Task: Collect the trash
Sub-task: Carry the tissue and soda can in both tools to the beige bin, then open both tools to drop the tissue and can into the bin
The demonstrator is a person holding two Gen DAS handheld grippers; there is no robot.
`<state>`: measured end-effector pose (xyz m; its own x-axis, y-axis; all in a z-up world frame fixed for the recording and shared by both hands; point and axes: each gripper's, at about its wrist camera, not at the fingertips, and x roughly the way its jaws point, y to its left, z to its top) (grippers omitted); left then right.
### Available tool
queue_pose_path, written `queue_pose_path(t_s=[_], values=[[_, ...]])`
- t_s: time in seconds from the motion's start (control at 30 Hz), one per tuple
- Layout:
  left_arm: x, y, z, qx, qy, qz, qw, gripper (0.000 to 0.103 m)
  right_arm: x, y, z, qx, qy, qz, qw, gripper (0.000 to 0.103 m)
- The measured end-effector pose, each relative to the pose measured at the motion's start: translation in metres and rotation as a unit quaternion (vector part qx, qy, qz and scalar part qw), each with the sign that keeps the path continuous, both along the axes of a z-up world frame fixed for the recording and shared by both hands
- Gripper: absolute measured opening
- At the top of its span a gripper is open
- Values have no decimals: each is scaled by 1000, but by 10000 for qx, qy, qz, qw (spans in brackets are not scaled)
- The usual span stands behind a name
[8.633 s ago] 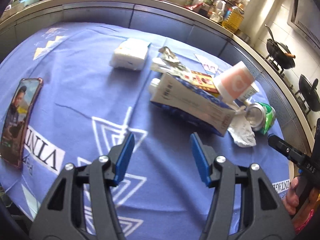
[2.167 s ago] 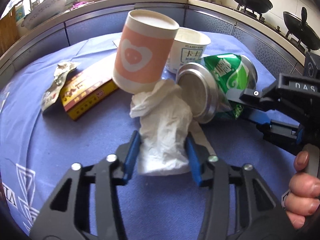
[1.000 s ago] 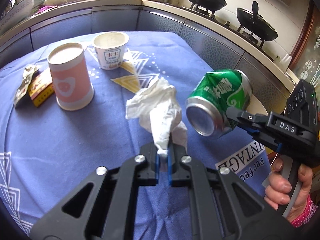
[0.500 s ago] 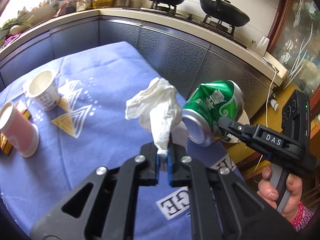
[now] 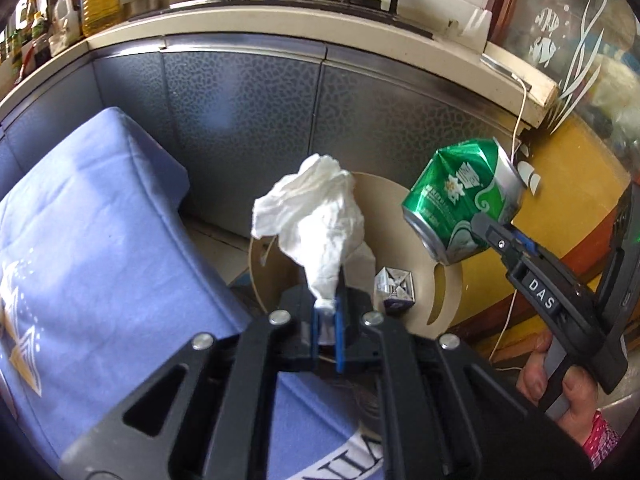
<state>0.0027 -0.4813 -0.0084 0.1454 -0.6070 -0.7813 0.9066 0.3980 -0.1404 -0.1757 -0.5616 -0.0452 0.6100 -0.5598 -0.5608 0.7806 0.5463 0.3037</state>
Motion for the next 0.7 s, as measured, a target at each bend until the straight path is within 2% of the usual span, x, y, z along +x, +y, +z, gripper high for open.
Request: queue_pose_path(t_s=[0.23, 0.43, 0.5, 0.53, 0.57, 0.7], values=[[-1, -35, -34, 486, 10, -105, 9988, 6, 13, -6, -27, -89, 455, -15, 9989, 26], [-4, -44, -48, 740, -74, -115, 9972, 8, 31, -4, -35, -433, 1043, -98, 9936, 26], [-5, -46, -52, 881, -147, -60, 9960, 28, 40, -2, -39, -499, 1327, 24, 9899, 28], [-4, -45, -52, 897, -206, -5, 9958, 50, 42, 0, -40, -562, 1393, 35, 9886, 29], [-5, -43, -50, 830, -280, 36, 9961, 55, 43, 2, -40, -624, 1416, 19, 9879, 30], [-3, -31, -42, 714, -307, 55, 9970, 55, 43, 8, -37, -674, 1282, 7, 9894, 35]])
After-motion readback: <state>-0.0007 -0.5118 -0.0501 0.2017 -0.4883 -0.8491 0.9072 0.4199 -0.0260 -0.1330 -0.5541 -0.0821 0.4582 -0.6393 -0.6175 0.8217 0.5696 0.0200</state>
